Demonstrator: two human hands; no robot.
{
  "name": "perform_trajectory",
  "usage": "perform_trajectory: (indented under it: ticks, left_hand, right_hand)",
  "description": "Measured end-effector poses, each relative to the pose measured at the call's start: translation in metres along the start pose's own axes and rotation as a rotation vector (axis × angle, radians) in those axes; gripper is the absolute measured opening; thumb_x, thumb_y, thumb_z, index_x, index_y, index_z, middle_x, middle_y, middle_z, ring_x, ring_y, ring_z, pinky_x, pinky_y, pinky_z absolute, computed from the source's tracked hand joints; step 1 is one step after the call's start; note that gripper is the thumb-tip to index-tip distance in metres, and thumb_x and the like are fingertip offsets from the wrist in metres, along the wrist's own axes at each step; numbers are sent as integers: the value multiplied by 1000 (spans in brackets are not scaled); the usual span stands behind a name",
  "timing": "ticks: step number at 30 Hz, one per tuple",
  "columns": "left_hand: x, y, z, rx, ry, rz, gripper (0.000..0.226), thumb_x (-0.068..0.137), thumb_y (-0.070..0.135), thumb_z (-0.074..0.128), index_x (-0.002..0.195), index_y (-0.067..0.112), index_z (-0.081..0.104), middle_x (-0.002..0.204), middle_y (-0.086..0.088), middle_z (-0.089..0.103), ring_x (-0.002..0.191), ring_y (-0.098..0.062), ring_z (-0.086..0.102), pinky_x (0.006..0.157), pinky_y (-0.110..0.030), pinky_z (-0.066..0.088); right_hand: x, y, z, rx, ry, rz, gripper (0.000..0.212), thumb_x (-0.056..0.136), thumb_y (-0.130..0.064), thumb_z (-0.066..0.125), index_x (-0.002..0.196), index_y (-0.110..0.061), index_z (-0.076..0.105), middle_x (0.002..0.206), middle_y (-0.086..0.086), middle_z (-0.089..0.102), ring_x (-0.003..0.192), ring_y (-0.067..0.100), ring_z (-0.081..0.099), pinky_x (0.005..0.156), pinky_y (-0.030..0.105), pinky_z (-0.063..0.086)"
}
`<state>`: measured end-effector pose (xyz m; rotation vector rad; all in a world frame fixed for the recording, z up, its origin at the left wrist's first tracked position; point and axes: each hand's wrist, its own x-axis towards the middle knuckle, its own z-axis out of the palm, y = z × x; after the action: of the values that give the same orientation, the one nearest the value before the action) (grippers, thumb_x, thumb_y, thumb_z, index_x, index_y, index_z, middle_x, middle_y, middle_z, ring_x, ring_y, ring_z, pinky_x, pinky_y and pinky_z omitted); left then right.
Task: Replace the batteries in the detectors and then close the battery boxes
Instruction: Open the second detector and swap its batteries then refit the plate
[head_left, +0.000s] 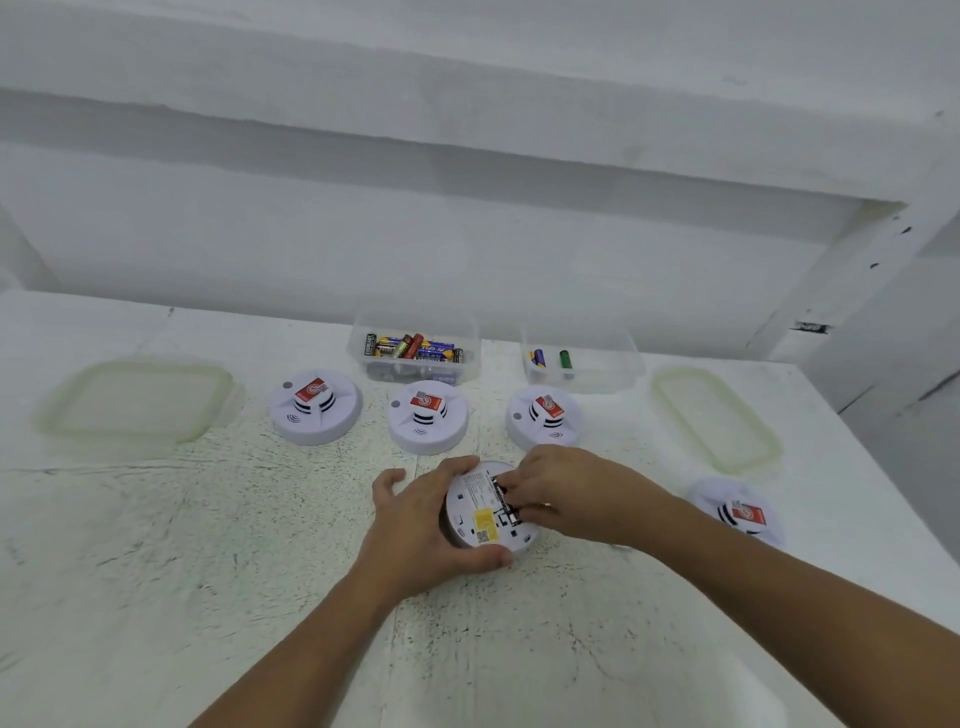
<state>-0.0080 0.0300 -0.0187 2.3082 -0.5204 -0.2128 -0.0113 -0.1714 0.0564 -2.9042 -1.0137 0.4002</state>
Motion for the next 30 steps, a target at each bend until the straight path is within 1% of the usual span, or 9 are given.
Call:
perform_trajectory:
  ticks: [7,13,15,19,21,23,25,28,30]
  left_hand:
    - [1,-1,0,-9,-2,17,106,41,96,49,133,46,34,112,30,56,109,14,46,112,-31,2]
    - [1,-2,1,-29,-4,22,102,42,93,55,131,47,33,108,31,57,106,13,48,112,-32,2]
    - [1,-2,1,-21,-4,28,101,43,93,55,130,48,32,107,32,57,105,14,48,113,-34,2]
    - [0,-2,0,-26,-3,26,101,43,92,57,130,47,33,105,33,56,105,15,47,113,-34,2]
    - [0,-1,0,-27,-6,23,102,42,92,57,130,47,33,106,33,56,106,15,47,113,-35,2]
    - [0,0,-1,-28,-9,14,102,42,91,58,130,48,33,107,32,57,108,14,46,113,-35,2]
    - [-1,0,-1,-32,-5,4,103,40,92,58,130,48,32,107,32,57,110,13,44,114,-34,1]
    - [-1,0,-2,-31,0,-2,106,38,94,54,130,49,32,107,32,57,113,11,42,114,-34,1]
    - [-1,2,-2,-31,-3,-8,106,37,95,53,130,49,32,106,33,57,114,12,39,114,-34,2]
  right_hand:
    - [5,-1,-3,-119,-34,-83,28,95,-22,46,102,-6,67,100,6,68,95,22,57,86,36,47]
    - [6,-2,-3,-139,-26,-102,17,84,-16,57,92,-2,65,90,11,67,84,28,57,72,36,47]
    - [4,-3,-5,-79,1,-63,17,82,-14,59,95,-3,64,88,12,65,84,27,56,68,35,44]
    - [-3,-1,-4,116,52,36,32,84,-21,58,115,-16,62,99,3,63,96,15,52,76,30,47]
    - [-5,-1,-1,193,92,61,26,84,-26,58,107,-18,66,94,-2,66,94,9,48,77,26,46]
    - [-6,-2,1,240,93,100,21,88,-32,57,97,-17,68,86,-5,67,84,6,47,70,19,41]
    - [-6,-5,1,289,119,165,18,88,-27,58,93,-14,69,83,-3,69,76,9,55,66,18,43]
    - [-6,-10,1,348,160,275,21,83,-15,57,99,-14,71,89,-2,70,73,8,60,63,22,50]
    - [-6,-11,-1,361,141,303,22,81,-10,59,100,-14,70,85,-7,66,67,2,55,54,12,41]
